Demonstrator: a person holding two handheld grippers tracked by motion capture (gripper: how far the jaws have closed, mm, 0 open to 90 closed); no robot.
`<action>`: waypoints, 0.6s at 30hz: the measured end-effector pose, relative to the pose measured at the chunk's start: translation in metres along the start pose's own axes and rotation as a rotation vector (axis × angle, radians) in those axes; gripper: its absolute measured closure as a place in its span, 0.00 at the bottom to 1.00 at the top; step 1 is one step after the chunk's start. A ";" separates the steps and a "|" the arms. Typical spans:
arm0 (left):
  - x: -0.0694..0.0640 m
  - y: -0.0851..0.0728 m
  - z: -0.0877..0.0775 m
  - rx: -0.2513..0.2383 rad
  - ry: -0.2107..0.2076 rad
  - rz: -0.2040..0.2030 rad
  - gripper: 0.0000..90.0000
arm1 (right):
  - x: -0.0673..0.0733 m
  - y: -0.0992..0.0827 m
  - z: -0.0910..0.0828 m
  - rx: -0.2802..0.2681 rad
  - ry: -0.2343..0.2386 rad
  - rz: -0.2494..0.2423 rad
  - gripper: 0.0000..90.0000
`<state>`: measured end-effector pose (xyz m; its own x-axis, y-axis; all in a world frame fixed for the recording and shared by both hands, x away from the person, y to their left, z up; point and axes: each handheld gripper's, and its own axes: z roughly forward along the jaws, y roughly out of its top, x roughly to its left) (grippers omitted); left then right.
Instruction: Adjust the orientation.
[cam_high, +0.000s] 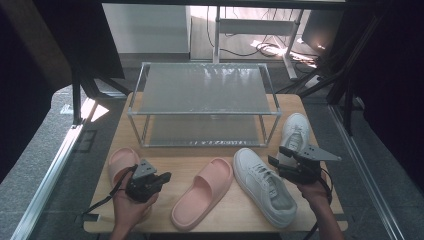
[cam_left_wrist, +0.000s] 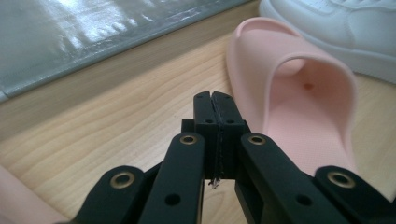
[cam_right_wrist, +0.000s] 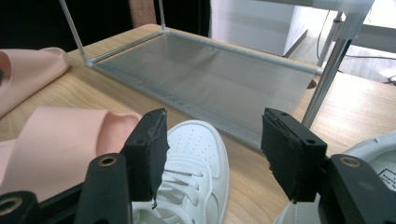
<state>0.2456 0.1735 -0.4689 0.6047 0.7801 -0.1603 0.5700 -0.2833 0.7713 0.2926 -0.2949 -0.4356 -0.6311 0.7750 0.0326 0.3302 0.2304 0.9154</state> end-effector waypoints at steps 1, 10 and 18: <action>0.004 -0.003 -0.001 0.012 0.020 0.002 1.00 | 0.001 -0.001 0.001 0.003 -0.005 -0.001 0.47; 0.015 -0.026 -0.004 0.054 0.048 -0.013 1.00 | 0.011 -0.004 0.006 0.026 -0.011 0.004 0.47; 0.014 -0.042 -0.005 0.113 0.060 -0.024 1.00 | 0.015 -0.006 0.000 0.029 -0.018 -0.001 0.47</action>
<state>0.2277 0.1993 -0.5008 0.5576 0.8185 -0.1386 0.6450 -0.3220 0.6930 0.2814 -0.2849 -0.4405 -0.6188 0.7852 0.0239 0.3494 0.2479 0.9036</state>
